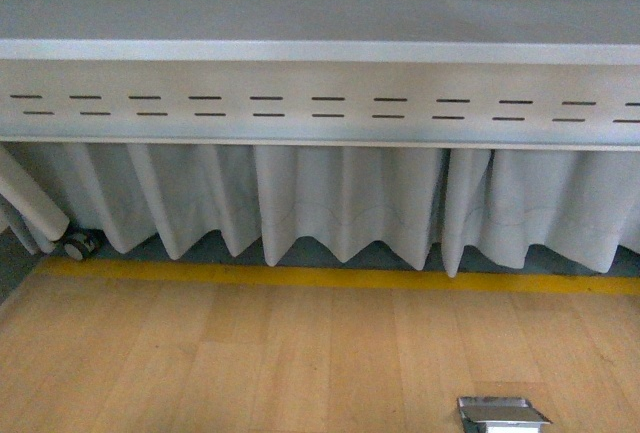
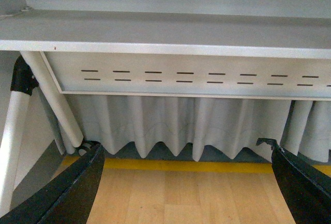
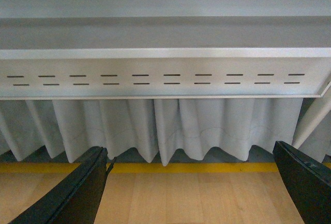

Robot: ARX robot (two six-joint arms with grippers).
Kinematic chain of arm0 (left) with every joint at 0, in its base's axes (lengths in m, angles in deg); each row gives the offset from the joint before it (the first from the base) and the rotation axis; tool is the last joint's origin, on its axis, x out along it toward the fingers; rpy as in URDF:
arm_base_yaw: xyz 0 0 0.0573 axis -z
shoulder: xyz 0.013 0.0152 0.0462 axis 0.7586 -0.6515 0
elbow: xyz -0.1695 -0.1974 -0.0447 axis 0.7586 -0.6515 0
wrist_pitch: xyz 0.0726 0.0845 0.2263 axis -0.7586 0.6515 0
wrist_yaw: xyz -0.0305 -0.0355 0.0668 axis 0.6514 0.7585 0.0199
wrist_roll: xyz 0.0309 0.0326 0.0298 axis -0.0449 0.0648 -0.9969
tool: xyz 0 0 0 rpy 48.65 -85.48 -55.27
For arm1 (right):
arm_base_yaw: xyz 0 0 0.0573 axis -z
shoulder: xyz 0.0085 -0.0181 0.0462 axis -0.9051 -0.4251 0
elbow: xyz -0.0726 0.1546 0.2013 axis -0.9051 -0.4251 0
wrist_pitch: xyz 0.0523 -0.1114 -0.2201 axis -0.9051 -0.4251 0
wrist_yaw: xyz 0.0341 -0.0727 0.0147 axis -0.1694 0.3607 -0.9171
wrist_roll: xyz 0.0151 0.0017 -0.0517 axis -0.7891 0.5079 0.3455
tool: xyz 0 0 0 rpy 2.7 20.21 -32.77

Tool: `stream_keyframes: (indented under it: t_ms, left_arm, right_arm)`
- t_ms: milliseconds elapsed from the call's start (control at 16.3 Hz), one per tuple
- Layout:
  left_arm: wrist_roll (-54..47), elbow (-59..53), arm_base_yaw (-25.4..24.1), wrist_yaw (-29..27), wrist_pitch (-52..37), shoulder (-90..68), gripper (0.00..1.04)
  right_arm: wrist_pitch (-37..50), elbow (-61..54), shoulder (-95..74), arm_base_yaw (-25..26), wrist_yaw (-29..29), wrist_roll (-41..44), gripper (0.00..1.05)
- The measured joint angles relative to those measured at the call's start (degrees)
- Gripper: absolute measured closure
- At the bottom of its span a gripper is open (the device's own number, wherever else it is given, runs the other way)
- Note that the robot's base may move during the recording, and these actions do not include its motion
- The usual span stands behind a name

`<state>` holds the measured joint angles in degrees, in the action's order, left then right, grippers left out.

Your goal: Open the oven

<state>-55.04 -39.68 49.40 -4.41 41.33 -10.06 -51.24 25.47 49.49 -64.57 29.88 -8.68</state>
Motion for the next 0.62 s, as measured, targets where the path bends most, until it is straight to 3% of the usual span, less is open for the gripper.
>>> stream_keyframes:
  t_ms: [615]
  left_arm:
    - [0.0, 0.0, 0.0, 0.0, 0.0, 0.0, 0.07]
  right_arm:
    - [0.0, 0.0, 0.0, 0.0, 0.0, 0.0, 0.06]
